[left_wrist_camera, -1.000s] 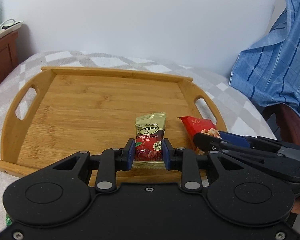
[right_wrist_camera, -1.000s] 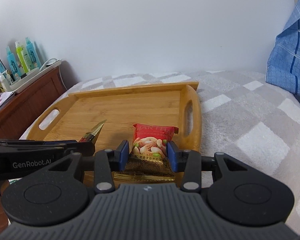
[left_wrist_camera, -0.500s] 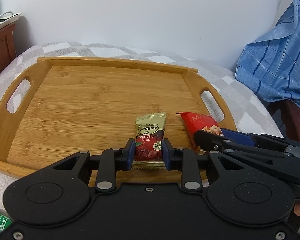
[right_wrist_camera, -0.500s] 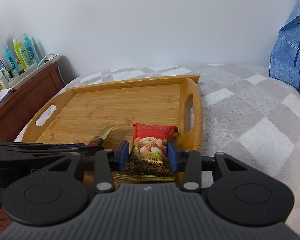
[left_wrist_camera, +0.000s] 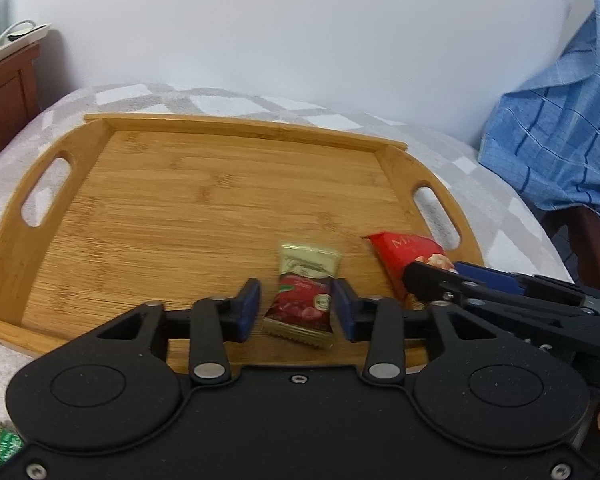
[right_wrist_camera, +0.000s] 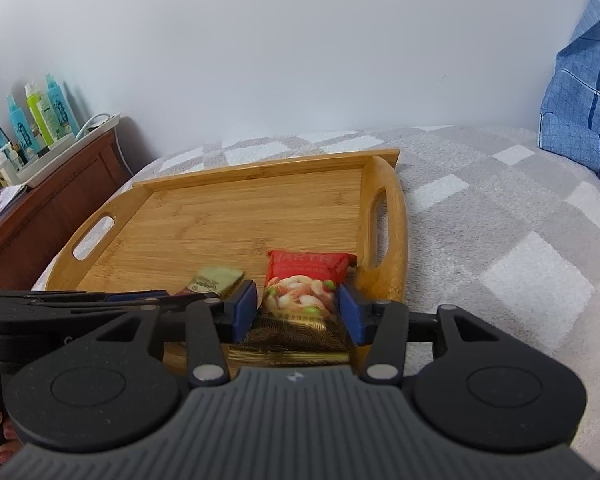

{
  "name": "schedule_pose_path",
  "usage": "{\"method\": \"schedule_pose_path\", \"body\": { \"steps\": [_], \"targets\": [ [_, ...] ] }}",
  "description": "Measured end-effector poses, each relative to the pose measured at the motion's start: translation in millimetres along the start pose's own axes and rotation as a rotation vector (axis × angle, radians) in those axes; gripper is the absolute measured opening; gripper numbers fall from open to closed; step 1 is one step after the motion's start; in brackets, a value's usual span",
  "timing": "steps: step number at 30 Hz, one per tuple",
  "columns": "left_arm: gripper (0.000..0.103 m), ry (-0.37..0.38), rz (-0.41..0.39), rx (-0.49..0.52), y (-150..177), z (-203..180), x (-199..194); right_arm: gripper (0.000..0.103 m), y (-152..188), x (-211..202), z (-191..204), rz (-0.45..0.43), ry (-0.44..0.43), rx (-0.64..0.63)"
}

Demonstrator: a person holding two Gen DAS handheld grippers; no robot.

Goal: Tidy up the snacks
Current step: 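Carry both packets onto the bamboo tray and open both tools, then withdraw both tools from the tray back over the snack pile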

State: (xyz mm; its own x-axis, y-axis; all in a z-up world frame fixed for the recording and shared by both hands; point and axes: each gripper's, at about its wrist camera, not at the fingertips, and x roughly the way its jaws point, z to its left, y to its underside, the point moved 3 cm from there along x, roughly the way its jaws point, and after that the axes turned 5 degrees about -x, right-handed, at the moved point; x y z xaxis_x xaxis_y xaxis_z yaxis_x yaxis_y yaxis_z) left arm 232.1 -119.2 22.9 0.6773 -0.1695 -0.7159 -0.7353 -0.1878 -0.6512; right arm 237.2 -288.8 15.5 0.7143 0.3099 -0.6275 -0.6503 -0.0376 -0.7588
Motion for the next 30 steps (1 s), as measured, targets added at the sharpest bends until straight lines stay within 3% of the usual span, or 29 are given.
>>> {"method": "schedule_pose_path", "body": {
  "steps": [4, 11, 19, 30],
  "targets": [
    [0.063, 0.01, -0.008, -0.026, -3.6, 11.3, -7.3, 0.076, -4.2, -5.7, -2.5, -0.021, -0.012, 0.031],
    [0.077, 0.001, -0.057, -0.007, -3.9, 21.3, -32.5, 0.08, -8.6, -19.3, 4.9, -0.075, -0.04, 0.028],
    [0.087, 0.016, -0.097, 0.016, 7.7, 35.3, -65.8, 0.082, -1.5, -47.9, 27.5, -0.157, -0.008, -0.013],
    [0.094, 0.02, -0.159, 0.068, 45.6, 41.2, -110.8, 0.083, 31.7, -87.6, 35.0, -0.244, 0.088, 0.068]
  ]
}}
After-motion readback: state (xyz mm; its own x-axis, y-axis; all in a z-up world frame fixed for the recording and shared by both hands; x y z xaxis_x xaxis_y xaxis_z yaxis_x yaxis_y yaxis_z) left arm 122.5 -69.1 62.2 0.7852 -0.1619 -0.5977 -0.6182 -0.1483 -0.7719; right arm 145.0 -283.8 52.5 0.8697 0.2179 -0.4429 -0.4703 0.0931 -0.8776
